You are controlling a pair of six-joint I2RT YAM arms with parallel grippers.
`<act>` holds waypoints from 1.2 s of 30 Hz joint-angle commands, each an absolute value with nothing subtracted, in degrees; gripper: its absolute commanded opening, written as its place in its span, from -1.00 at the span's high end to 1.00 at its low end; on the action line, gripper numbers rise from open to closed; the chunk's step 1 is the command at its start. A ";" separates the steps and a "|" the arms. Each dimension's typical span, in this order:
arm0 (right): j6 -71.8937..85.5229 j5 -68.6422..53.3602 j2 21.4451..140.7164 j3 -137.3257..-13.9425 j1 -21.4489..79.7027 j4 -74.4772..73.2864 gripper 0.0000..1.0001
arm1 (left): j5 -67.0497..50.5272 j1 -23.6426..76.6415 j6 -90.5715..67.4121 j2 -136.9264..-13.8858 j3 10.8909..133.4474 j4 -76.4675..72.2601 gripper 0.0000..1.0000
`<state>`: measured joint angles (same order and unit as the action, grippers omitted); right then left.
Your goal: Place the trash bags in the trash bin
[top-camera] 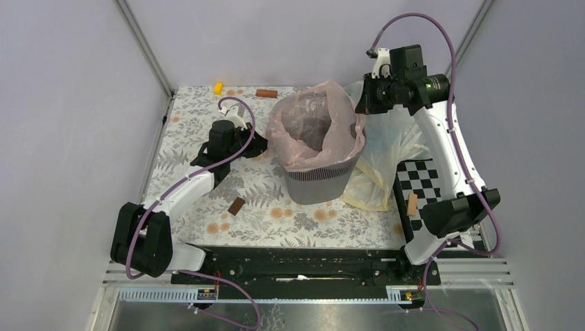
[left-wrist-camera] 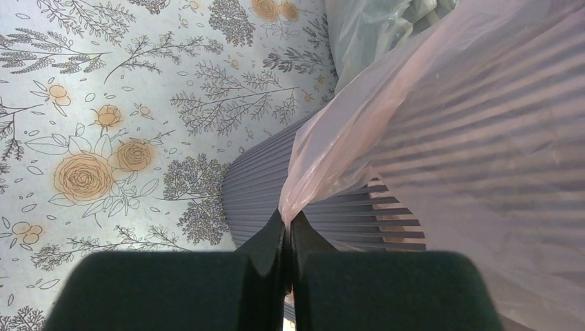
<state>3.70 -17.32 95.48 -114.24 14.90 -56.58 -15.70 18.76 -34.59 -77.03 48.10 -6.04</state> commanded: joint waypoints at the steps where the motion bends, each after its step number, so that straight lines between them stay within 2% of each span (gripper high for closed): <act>1: 3.82 -14.54 95.32 -117.95 15.11 -57.96 1.00 | -14.28 18.98 -34.38 -75.87 47.73 -9.24 1.00; 5: 4.01 -11.14 96.04 -119.80 14.32 -58.21 1.00 | -13.91 18.98 -33.89 -76.05 47.60 -8.97 1.00; 9: 4.73 -12.78 98.11 -122.21 11.35 -59.40 1.00 | -13.44 19.14 -33.92 -77.17 47.29 -9.67 1.00; 17: 3.42 -11.56 101.22 -119.49 10.46 -62.90 0.99 | -13.68 20.84 -34.34 -79.84 46.63 -11.40 1.00; 26: 3.52 -11.90 93.88 -104.76 10.45 -59.96 1.00 | -15.49 24.50 -35.92 -81.07 47.04 -13.36 1.00; 31: 7.58 -16.73 86.56 -93.26 10.55 -51.79 1.00 | -15.70 24.61 -36.82 -79.12 46.62 -14.15 0.94; 36: 11.93 -14.79 80.38 -81.57 10.55 -43.46 1.00 | -15.30 24.61 -37.76 -76.82 45.70 -14.92 0.90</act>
<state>7.70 -14.63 84.90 -88.05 10.44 -50.63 -14.72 24.36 -36.53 -80.36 46.76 -10.66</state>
